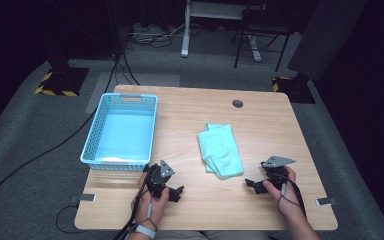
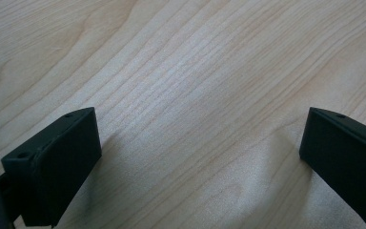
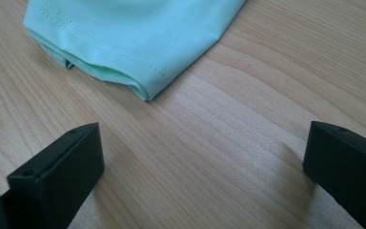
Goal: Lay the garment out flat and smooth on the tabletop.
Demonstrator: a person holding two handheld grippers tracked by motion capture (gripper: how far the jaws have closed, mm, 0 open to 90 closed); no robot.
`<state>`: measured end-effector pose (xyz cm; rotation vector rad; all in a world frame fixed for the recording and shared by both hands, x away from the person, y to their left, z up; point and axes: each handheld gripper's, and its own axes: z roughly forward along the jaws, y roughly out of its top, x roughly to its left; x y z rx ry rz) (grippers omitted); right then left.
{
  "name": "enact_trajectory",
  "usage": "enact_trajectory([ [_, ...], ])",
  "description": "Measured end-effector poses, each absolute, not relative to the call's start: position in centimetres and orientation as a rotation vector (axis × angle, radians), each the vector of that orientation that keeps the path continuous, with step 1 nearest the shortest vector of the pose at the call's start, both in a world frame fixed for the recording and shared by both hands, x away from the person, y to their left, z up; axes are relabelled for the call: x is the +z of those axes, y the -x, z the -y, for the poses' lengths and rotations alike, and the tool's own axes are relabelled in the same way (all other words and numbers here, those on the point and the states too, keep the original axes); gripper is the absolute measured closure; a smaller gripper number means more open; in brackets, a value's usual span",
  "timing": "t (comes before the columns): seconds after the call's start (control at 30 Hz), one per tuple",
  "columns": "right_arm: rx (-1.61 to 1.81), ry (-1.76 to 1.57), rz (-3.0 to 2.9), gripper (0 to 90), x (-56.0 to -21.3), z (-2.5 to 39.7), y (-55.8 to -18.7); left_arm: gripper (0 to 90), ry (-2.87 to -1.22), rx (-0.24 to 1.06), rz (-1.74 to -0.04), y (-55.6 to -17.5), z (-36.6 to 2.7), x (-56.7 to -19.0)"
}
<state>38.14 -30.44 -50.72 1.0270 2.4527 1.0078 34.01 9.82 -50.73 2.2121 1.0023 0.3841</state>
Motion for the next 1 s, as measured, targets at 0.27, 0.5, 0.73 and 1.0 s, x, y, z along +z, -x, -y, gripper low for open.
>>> enact_trajectory([
  [0.27,1.011,-1.012,-2.469,0.0,-50.7,30.3,-38.2,0.2,-2.216,0.381,-1.0,-34.1,-9.8,-50.7],
  [0.5,1.013,-1.004,-2.454,6.6,-49.4,30.4,-38.1,0.2,-2.215,0.381,-1.0,-34.1,-9.8,-50.7],
  [0.73,1.027,-0.985,-2.468,13.3,-48.2,30.0,-38.0,0.2,-2.216,0.381,-1.0,-34.1,-9.8,-50.7],
  [1.0,1.046,-0.948,-2.472,16.9,-46.6,29.1,-38.3,0.1,-2.215,0.38,-1.0,-34.1,-9.8,-50.7],
])
